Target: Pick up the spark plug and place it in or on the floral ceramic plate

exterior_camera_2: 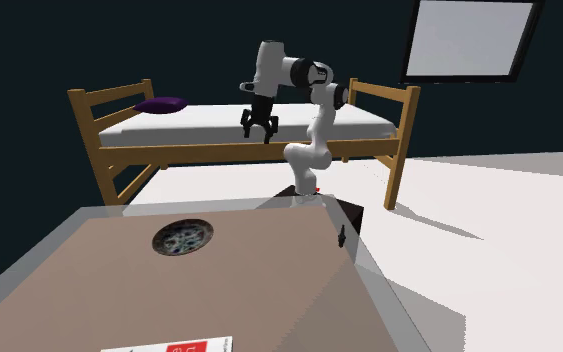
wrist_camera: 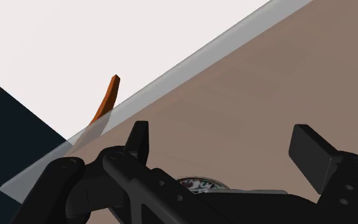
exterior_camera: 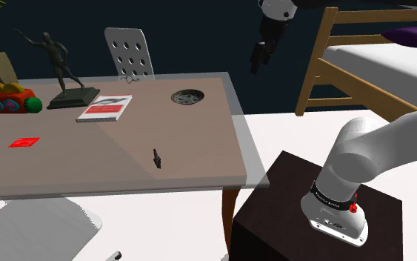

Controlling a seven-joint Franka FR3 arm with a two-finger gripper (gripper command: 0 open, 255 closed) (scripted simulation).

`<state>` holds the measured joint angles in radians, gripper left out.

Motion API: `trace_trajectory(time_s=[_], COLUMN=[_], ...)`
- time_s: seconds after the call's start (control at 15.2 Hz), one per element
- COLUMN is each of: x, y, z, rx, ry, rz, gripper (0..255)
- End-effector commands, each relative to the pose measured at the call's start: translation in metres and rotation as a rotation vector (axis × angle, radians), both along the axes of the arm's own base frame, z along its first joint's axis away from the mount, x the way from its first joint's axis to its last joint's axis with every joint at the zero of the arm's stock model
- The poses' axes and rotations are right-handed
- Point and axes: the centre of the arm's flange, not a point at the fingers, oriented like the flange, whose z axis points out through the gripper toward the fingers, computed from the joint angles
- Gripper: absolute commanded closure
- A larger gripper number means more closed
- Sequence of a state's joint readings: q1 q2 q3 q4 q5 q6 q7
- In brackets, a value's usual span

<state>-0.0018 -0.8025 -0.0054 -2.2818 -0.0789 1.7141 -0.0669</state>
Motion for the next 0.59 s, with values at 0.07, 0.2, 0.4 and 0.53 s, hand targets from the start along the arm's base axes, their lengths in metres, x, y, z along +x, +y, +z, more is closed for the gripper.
trace_trajectory(time_s=[0.07,0.2,0.4,0.53], x=[0.002,0.005,0.01,0.014], y=[0.013,0.037,0.075,0.1], z=[-0.005,-0.014,-0.027,-0.037], rx=[0.0,-0.001,-0.001,-0.001], ry=[-0.001,-0.003,-0.006,-0.008], rz=[-0.005,-0.016,-0.031,-0.042], gripper=[0,0,0,0])
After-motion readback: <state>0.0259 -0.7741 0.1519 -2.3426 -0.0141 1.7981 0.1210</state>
